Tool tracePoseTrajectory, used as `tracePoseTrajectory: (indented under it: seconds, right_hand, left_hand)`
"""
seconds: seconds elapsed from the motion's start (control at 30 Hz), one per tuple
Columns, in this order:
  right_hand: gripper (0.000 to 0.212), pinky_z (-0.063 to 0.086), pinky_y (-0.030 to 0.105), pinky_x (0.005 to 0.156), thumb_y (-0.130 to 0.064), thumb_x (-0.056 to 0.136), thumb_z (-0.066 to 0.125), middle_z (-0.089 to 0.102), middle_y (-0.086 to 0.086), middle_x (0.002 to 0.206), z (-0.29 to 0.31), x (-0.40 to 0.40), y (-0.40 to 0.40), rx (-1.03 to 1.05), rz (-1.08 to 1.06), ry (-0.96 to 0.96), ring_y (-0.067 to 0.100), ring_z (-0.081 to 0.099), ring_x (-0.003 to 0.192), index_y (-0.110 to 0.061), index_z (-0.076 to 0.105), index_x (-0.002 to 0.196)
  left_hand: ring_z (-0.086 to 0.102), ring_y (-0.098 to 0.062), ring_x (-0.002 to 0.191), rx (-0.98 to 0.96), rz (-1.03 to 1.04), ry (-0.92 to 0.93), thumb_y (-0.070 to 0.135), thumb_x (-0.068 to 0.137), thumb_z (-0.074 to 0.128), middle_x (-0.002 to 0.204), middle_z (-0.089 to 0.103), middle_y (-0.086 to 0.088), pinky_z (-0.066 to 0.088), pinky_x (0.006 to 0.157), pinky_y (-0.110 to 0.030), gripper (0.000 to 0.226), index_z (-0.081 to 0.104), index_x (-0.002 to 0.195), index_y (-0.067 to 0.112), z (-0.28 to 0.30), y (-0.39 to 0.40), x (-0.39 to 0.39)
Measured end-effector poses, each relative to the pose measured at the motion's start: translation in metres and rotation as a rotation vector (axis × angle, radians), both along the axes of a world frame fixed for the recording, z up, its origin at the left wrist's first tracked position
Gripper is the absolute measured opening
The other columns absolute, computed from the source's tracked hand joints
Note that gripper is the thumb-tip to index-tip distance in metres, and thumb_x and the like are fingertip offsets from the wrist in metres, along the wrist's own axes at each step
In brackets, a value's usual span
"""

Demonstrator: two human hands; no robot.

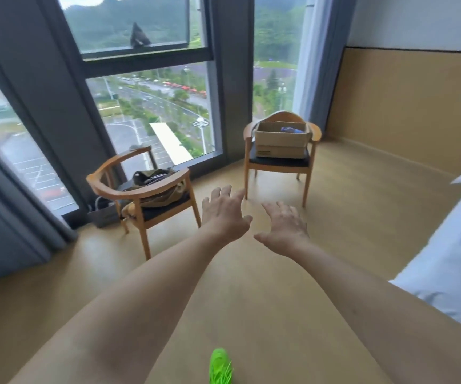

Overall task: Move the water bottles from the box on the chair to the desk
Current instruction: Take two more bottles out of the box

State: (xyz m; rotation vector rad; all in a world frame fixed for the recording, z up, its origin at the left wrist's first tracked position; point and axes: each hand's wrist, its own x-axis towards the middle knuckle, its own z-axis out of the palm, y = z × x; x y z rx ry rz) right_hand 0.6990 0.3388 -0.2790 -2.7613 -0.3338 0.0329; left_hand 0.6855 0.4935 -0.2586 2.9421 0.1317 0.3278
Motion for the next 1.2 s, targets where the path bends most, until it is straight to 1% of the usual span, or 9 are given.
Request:
tracePoseTrajectory:
  seconds: [0.17, 0.3, 0.4, 0.53, 0.67, 0.77, 0.93, 1.03, 1.2]
  right_hand:
    - [0.084, 0.033, 0.046, 0.112, -0.055, 0.082, 0.07, 0.029, 0.004, 0.159, 0.001, 0.099, 0.001, -0.019, -0.119, -0.015, 0.03, 0.027, 0.144, -0.038, 0.027, 0.152]
    - [0.084, 0.035, 0.045, 0.11, -0.055, 0.083, 0.069, 0.028, 0.006, 0.159, 0.021, 0.18, 0.001, -0.054, -0.205, -0.021, 0.03, 0.028, 0.143, -0.038, 0.025, 0.153]
    - [0.085, 0.031, 0.044, 0.112, -0.054, 0.083, 0.068, 0.024, 0.005, 0.161, 0.032, 0.233, -0.003, -0.032, -0.257, -0.024, 0.029, 0.025, 0.143, -0.038, 0.024, 0.154]
    - [0.084, 0.03, 0.043, 0.112, -0.055, 0.084, 0.067, 0.025, 0.004, 0.16, 0.031, 0.289, -0.015, -0.044, -0.279, 0.003, 0.029, 0.025, 0.142, -0.036, 0.025, 0.153]
    - [0.085, 0.029, 0.043, 0.112, -0.055, 0.083, 0.067, 0.024, 0.005, 0.16, 0.026, 0.349, -0.037, -0.036, -0.323, 0.011, 0.029, 0.024, 0.143, -0.037, 0.024, 0.154]
    - [0.086, 0.028, 0.042, 0.112, -0.054, 0.082, 0.067, 0.025, 0.005, 0.16, 0.019, 0.4, -0.058, -0.013, -0.332, 0.016, 0.029, 0.023, 0.143, -0.037, 0.024, 0.154]
    - [0.086, 0.033, 0.044, 0.109, -0.056, 0.081, 0.068, 0.031, 0.005, 0.156, 0.011, 0.495, -0.095, -0.004, -0.343, -0.025, 0.03, 0.029, 0.14, -0.037, 0.026, 0.153]
    - [0.087, 0.033, 0.045, 0.108, -0.057, 0.081, 0.068, 0.03, 0.004, 0.156, 0.012, 0.546, -0.118, 0.007, -0.325, -0.011, 0.029, 0.028, 0.14, -0.037, 0.025, 0.154]
    - [0.085, 0.033, 0.045, 0.109, -0.054, 0.082, 0.068, 0.028, 0.004, 0.158, 0.018, 0.623, -0.145, 0.026, -0.299, 0.014, 0.029, 0.027, 0.141, -0.038, 0.025, 0.154]
  left_hand:
    - [0.035, -0.03, 0.141, 0.003, -0.103, -0.028, 0.052, 0.082, 0.069, 0.151, 0.044, -0.007, 0.033, 0.11, -0.052, 0.07, 0.044, 0.144, 0.032, -0.005, 0.001, 0.116]
    - [0.033, -0.031, 0.142, 0.016, -0.165, -0.039, 0.054, 0.082, 0.069, 0.153, 0.042, -0.008, 0.035, 0.109, -0.052, 0.071, 0.042, 0.144, 0.031, 0.011, 0.007, 0.214]
    - [0.035, -0.031, 0.14, 0.035, -0.208, -0.072, 0.056, 0.081, 0.068, 0.152, 0.042, -0.008, 0.036, 0.108, -0.05, 0.073, 0.041, 0.145, 0.032, 0.024, 0.007, 0.28]
    - [0.034, -0.031, 0.14, 0.011, -0.265, -0.077, 0.055, 0.081, 0.068, 0.152, 0.042, -0.008, 0.034, 0.109, -0.052, 0.071, 0.043, 0.143, 0.031, 0.026, -0.006, 0.347]
    - [0.034, -0.032, 0.14, 0.025, -0.305, -0.065, 0.056, 0.08, 0.068, 0.151, 0.042, -0.008, 0.036, 0.107, -0.051, 0.07, 0.043, 0.141, 0.032, 0.017, -0.026, 0.409]
    - [0.035, -0.033, 0.139, 0.025, -0.318, -0.066, 0.056, 0.08, 0.069, 0.149, 0.044, -0.008, 0.036, 0.107, -0.052, 0.07, 0.044, 0.14, 0.03, 0.009, -0.045, 0.456]
    - [0.034, -0.033, 0.138, 0.037, -0.299, -0.076, 0.055, 0.08, 0.069, 0.149, 0.044, -0.009, 0.036, 0.107, -0.052, 0.071, 0.044, 0.141, 0.03, 0.005, -0.083, 0.543]
    - [0.033, -0.033, 0.139, 0.043, -0.274, -0.058, 0.053, 0.081, 0.069, 0.151, 0.042, -0.008, 0.035, 0.109, -0.053, 0.071, 0.043, 0.143, 0.031, 0.008, -0.109, 0.593]
    - [0.033, -0.032, 0.139, 0.045, -0.255, -0.043, 0.053, 0.08, 0.068, 0.151, 0.042, -0.007, 0.034, 0.109, -0.054, 0.068, 0.044, 0.14, 0.032, 0.01, -0.14, 0.662]
